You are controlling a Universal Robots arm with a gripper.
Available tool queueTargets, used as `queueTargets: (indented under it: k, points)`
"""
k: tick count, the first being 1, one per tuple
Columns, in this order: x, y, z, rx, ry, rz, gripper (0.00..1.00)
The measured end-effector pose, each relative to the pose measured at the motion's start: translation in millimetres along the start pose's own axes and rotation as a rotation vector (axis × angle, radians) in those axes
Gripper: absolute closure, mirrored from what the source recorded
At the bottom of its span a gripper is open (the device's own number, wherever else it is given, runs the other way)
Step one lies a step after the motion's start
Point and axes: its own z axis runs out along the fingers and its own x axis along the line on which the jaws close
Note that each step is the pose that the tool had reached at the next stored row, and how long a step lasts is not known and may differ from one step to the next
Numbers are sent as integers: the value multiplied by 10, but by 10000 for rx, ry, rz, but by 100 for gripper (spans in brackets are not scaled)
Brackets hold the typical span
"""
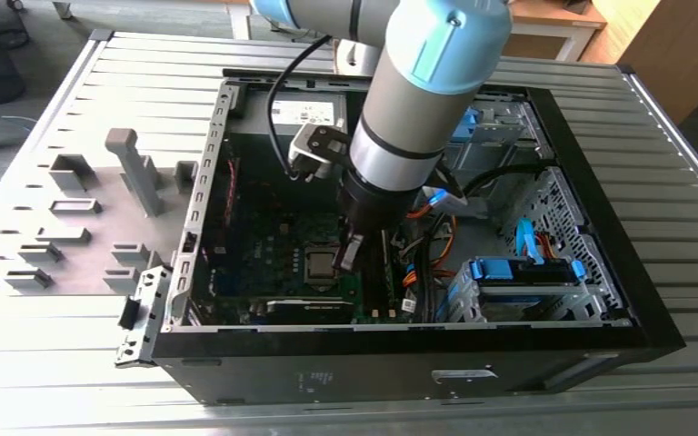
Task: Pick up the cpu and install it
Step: 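Install the first cpu locking lever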
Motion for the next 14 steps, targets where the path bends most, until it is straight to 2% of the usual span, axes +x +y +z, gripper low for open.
queueTargets:
  k: [14]
  points:
    - [7, 35, 16, 79, -27, 0, 89]
